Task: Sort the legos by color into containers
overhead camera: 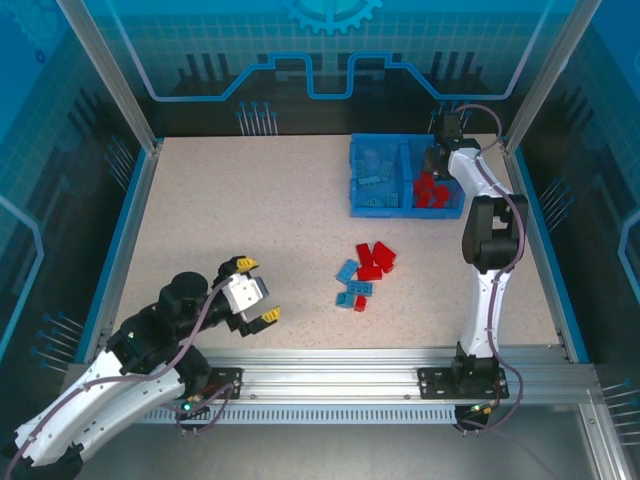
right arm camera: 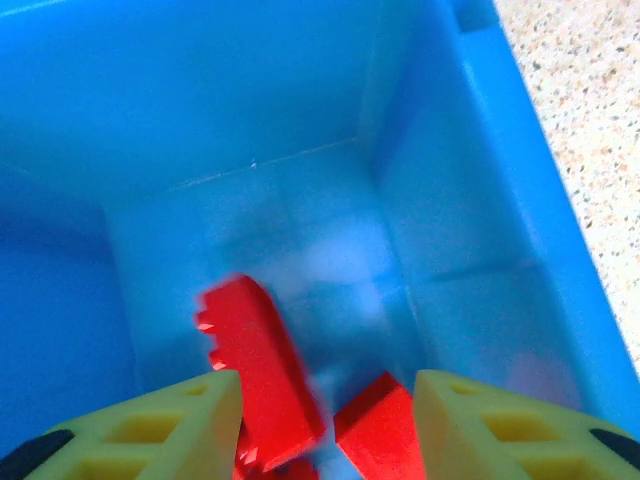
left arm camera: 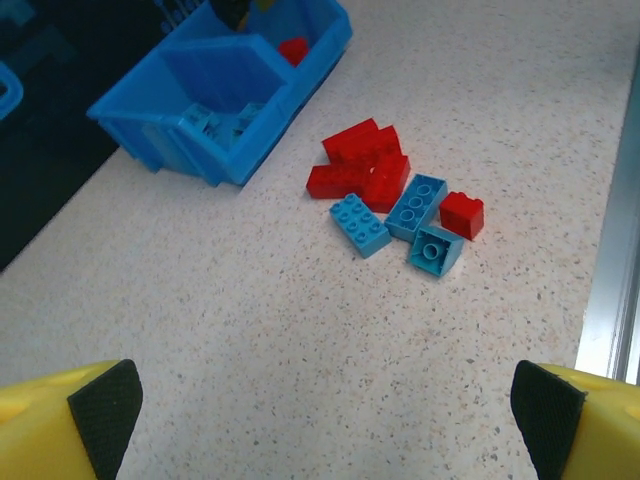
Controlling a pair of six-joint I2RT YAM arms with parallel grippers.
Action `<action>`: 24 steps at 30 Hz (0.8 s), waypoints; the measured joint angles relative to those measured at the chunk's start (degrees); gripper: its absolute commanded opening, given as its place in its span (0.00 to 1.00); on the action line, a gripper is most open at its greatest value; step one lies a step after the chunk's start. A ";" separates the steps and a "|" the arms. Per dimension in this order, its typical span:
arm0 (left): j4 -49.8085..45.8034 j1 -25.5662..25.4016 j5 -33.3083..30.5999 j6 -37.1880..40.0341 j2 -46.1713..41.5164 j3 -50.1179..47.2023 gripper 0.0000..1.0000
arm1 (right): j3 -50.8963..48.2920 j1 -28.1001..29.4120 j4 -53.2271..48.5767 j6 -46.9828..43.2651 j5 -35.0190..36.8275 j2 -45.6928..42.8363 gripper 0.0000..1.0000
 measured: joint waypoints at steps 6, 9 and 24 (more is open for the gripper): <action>3.17 0.33 -2.23 -14.05 8.81 4.87 0.99 | -6.16 1.20 -0.59 0.63 -2.97 -9.60 0.57; 6.75 0.33 -3.17 -24.39 14.69 6.95 0.96 | -15.58 2.05 0.28 2.10 -7.32 -21.11 0.62; 7.13 0.31 -4.74 -49.96 61.18 29.49 0.82 | -54.82 16.48 -0.35 2.36 -32.41 -61.90 0.75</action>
